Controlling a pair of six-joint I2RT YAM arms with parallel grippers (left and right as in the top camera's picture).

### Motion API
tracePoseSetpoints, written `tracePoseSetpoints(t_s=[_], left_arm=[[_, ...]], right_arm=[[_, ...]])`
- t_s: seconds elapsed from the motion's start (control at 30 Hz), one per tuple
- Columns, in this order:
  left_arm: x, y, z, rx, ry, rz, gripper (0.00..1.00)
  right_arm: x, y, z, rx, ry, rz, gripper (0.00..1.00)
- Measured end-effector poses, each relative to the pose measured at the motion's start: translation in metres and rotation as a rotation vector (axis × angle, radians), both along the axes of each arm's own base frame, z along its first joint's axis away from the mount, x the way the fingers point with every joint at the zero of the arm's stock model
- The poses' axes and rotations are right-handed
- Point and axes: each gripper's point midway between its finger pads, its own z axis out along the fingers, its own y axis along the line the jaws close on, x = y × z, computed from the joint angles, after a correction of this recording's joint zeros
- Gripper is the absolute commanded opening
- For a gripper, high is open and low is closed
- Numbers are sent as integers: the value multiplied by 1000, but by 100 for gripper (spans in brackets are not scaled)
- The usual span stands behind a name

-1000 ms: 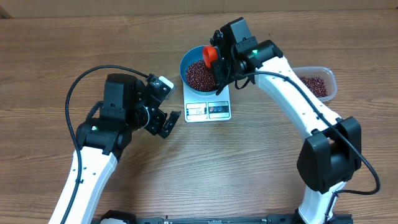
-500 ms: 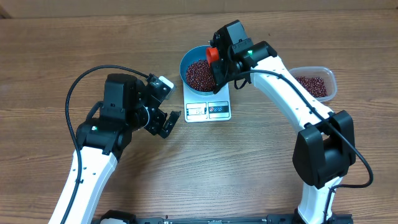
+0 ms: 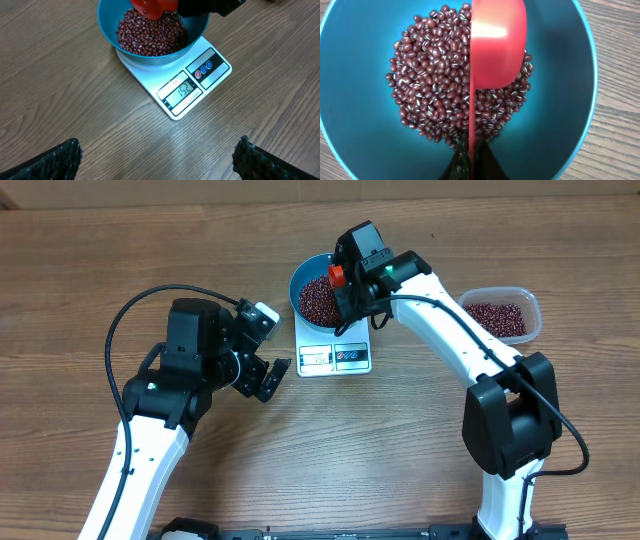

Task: Scoop item into bowl and weigh 150g on scale
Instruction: 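Hold the scoop over the teal bowl and tilt it to pour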

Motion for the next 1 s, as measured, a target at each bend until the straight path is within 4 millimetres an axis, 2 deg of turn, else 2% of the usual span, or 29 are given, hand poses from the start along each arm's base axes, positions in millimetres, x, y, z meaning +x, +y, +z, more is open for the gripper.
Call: tracePoseSetpoints(t_s=[0.17, 0.4, 0.57, 1.0], left_arm=[[0, 0, 0, 0, 0, 0, 100], [0, 0, 0, 0, 0, 0, 100], [0, 0, 0, 0, 0, 0, 99], [0, 0, 0, 0, 0, 0, 100]], right_arm=[[-3, 1, -1, -13, 2, 5, 4], [-13, 19, -2, -2, 11, 47, 4], [-17, 25, -2, 14, 22, 56, 4], [-12, 9, -2, 123, 99, 9, 4]])
